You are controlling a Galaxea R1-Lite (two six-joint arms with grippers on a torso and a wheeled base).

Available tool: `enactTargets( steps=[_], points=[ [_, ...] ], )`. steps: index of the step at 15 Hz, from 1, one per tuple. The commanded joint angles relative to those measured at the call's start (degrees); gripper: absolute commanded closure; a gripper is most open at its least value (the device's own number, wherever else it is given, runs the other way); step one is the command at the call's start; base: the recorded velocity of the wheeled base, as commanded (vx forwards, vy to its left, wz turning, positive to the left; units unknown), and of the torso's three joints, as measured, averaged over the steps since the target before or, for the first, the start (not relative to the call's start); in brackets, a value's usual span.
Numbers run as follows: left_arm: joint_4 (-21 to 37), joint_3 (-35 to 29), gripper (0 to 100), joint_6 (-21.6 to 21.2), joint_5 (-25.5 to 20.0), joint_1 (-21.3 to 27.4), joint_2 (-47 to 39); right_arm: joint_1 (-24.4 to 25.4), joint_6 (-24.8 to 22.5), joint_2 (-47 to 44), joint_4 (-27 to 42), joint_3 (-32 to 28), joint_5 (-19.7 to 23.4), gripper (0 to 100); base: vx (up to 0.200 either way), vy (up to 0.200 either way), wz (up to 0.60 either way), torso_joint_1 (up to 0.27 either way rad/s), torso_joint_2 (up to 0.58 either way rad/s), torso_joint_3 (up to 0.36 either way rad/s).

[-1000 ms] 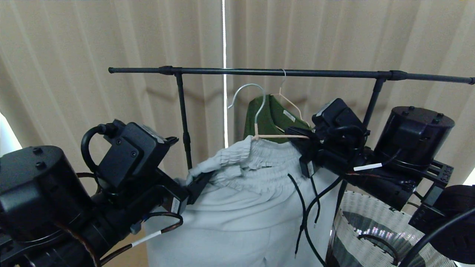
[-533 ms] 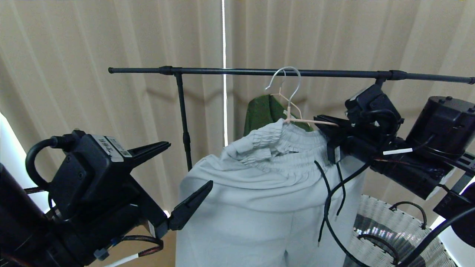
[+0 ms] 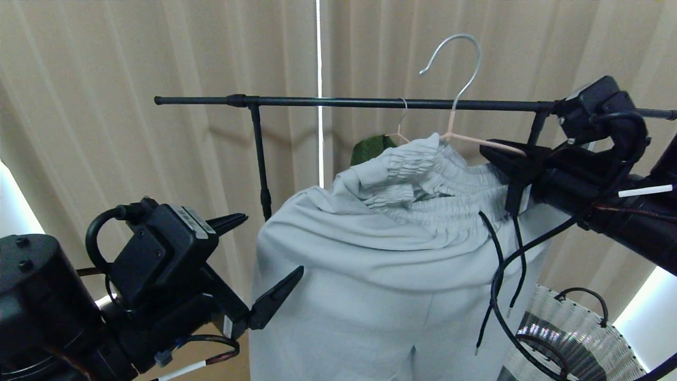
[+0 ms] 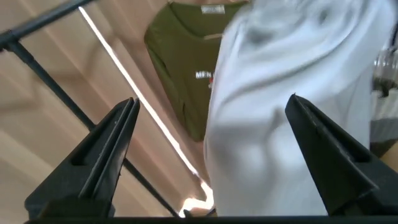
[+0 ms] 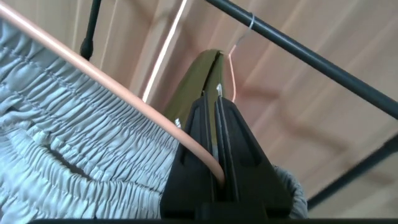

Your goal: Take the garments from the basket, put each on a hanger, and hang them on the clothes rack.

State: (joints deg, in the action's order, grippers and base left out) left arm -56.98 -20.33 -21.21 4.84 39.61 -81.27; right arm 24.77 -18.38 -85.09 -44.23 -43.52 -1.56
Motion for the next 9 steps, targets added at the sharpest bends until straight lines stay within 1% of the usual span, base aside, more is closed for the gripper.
enactTargets(
  steps=[1, 3, 5, 7, 9],
  points=[
    [-0.06, 1.35, 0, 0.12, -0.01, -0.41, -1.52, 0.01, 0.19, 2.39, 0.11, -0.51, -0.02, 100, 0.000, 0.000, 0.00, 0.000, 0.00, 0.000],
    [-0.06, 2.49, 0, 0.29, -0.09, -0.67, -1.69, 0.01, 0.81, 3.18, 0.19, -0.42, 0.24, 100, 0.000, 0.000, 0.00, 0.000, 0.00, 0.000],
    [-0.15, 2.40, 0, 0.91, -1.41, -1.29, -1.96, 0.01, 0.89, 3.62, 0.11, -0.51, 0.33, 100, 0.000, 0.000, 0.00, 0.000, 0.00, 0.000],
    [-0.06, 2.67, 0, 0.91, -4.31, -4.10, -2.57, 0.10, 0.89, 3.97, 0.19, -0.51, 0.42, 100, 0.000, 0.000, 0.00, 0.000, 0.00, 0.000],
    [-0.15, 2.67, 0, 0.65, -4.49, -4.80, -3.36, 0.10, 0.89, 4.06, 0.19, -0.60, 0.33, 100, 0.000, 0.000, 0.00, 0.000, 0.00, 0.000]
  ],
)
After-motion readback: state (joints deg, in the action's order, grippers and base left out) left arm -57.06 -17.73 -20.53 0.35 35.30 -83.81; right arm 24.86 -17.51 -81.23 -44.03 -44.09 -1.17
